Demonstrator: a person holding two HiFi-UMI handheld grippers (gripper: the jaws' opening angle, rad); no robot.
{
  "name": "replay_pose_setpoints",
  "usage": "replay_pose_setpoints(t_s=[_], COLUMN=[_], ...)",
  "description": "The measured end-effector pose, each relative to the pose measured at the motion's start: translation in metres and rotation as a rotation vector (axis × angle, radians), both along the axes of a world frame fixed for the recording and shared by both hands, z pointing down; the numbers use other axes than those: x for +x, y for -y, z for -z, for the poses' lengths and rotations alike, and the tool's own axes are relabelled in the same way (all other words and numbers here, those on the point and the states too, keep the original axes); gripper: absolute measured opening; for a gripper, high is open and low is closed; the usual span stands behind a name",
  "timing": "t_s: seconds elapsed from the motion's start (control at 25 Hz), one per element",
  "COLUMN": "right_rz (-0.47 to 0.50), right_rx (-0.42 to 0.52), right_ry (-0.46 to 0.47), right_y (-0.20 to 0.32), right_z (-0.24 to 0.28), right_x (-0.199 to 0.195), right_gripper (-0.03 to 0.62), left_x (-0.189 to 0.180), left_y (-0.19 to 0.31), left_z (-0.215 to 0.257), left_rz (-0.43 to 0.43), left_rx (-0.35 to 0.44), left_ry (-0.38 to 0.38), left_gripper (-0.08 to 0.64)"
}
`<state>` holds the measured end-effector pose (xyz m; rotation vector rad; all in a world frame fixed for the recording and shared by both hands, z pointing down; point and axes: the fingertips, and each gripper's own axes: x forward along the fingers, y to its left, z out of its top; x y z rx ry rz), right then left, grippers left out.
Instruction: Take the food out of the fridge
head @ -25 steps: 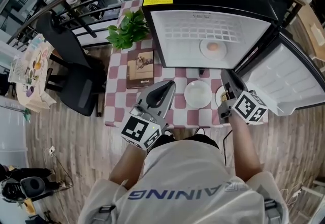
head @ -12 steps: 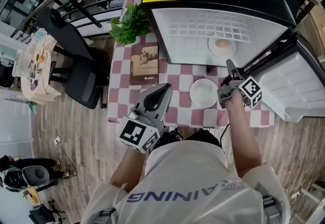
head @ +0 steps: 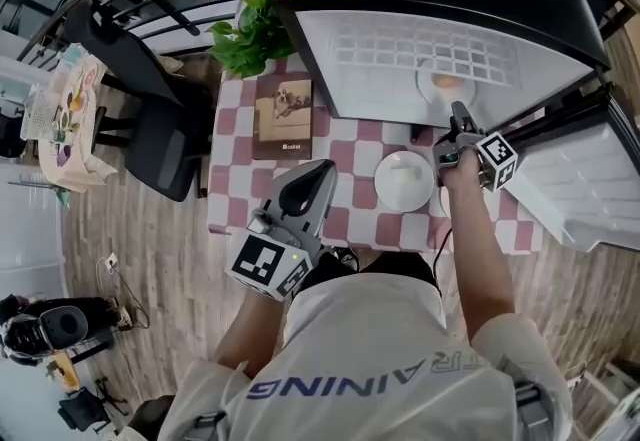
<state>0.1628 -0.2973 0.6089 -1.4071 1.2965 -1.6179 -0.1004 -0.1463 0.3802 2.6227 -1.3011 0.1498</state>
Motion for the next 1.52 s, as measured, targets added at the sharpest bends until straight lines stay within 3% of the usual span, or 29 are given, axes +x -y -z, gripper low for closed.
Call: replay_pose_setpoints(t_s=[0.48, 0.64, 1.04, 1.28, 1.52], right_rz=[-0.017, -0.05, -0.148, -0.136, -0.111], right_rx=[-0.071, -0.089, -0.095, -0.05, -0.067], right_ry=[0.037, 0.055, 0.141, 0.112, 0.1], right_y=[0.016, 0.018, 0.014, 0.002, -0.03], right_z=[-0.027, -0.031, -0.041, -0.027, -0.03], right_x=[0.001, 0.002, 0.003, 0.003, 0.005], right_gripper=[0.216, 0.185, 0.037, 0.032, 0.032], left_x=[-0.003, 0.0, -0.006, -0.008, -0.005], left_y=[0.009, 0.011, 0.005, 0.001, -0.002], left_z=[-0.012, -0.009, -0.013, -0.013, -0.013], left_rz=[0.02, 0.011, 0.017, 0.014, -0.003], left_rx=[-0.038, -0.036, -0.047, -0.044, -0.042], left_ry=[0.008, 0.006, 0.014, 0.014, 0.01], left_gripper=[0.008, 0.008, 0.008, 0.008, 0.008])
